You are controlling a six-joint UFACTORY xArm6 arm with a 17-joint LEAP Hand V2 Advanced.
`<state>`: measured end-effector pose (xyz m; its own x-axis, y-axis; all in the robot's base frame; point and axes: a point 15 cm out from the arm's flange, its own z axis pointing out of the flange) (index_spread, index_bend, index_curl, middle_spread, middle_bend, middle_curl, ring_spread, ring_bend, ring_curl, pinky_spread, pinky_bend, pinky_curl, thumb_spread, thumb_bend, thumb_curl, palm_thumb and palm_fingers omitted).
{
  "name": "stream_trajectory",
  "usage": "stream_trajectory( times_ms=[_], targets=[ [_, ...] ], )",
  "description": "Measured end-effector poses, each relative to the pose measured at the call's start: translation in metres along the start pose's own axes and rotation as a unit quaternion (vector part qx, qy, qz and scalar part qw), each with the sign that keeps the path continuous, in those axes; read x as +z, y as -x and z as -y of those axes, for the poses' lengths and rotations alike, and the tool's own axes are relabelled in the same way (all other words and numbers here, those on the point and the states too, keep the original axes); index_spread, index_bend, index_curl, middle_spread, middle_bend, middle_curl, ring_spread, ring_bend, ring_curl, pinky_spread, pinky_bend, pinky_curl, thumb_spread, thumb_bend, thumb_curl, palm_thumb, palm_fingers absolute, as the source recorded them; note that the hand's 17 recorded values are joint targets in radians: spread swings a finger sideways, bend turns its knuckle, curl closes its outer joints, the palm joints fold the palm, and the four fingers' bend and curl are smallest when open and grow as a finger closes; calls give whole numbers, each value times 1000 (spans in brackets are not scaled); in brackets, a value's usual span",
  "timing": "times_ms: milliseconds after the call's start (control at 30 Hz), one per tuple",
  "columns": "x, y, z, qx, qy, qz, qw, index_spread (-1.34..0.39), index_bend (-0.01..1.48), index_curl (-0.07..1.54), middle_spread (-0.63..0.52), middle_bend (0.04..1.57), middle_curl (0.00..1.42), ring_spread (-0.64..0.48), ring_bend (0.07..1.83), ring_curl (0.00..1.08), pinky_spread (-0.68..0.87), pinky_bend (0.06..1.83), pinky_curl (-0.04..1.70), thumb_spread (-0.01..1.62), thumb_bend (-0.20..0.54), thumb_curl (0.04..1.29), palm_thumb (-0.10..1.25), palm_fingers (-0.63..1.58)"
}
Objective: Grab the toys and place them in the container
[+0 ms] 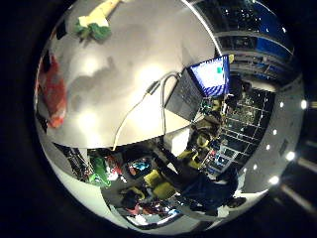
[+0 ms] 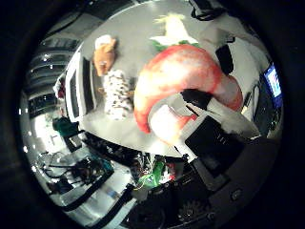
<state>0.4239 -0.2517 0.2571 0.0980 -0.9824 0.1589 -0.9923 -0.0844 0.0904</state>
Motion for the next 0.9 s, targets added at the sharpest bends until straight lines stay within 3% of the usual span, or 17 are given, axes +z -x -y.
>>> stream_trajectory(
  times_ms=[400, 800, 900],
  targets=[
    [-97, 228, 39, -127, -43, 37, 990, -414, 1172, 578, -432, 581, 547, -203, 183, 142, 195, 186, 130, 915, -19, 427, 1068, 545],
    [-88, 427, 47, -214, -46, 61, 974, -417, 1136, 564, -440, 571, 567, -227, 201, 163, 197, 174, 121, 922, -20, 427, 1061, 577],
    [-88, 448, 61, -222, -72, 69, 970, -447, 989, 536, -396, 486, 550, -225, 265, 197, 220, 228, 140, 936, -24, 423, 1037, 493]
  ],
)
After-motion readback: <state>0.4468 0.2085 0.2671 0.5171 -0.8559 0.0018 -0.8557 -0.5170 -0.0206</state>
